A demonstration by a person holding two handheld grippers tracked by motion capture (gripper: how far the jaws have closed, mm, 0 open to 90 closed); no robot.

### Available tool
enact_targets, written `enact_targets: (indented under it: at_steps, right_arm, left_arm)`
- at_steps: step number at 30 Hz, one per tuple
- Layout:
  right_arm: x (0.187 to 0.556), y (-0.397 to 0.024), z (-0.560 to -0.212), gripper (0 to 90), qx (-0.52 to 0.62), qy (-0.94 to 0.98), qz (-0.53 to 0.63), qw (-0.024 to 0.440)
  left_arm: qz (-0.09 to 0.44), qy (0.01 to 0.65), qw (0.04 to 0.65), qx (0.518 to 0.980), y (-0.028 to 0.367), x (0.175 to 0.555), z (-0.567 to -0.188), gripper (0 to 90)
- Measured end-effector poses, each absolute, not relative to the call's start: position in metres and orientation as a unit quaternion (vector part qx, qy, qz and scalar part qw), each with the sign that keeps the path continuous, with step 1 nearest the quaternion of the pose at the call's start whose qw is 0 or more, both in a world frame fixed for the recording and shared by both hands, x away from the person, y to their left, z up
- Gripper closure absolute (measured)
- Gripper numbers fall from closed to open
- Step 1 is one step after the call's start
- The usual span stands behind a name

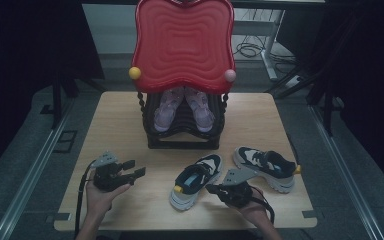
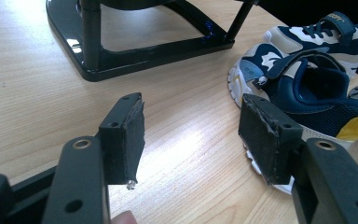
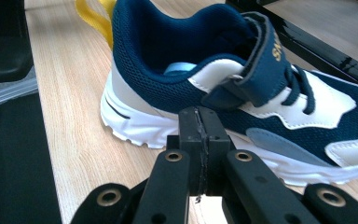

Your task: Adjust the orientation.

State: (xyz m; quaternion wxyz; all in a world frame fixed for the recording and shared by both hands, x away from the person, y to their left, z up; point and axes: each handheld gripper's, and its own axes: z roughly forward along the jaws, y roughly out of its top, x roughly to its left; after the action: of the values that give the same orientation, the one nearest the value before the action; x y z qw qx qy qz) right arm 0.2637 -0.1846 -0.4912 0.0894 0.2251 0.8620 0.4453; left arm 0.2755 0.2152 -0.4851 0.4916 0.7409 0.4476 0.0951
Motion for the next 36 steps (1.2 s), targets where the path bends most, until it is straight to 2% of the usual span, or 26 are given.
enact_targets:
  at_steps: [26, 36]
  right_arm:
    - [0.263, -0.214, -0.488, 89.3, 0.255, 0.847, 0.456, 0.094]
    - [0.261, -0.235, -0.49, 84.7, 0.277, 0.84, 0.456, 0.097]
  left_arm:
    - [0.1, 0.444, 0.493, 0.741, 0.216, 0.273, -0.482, 41.1]
    - [0.103, 0.438, 0.493, 0.745, 0.209, 0.271, -0.476, 41.2]
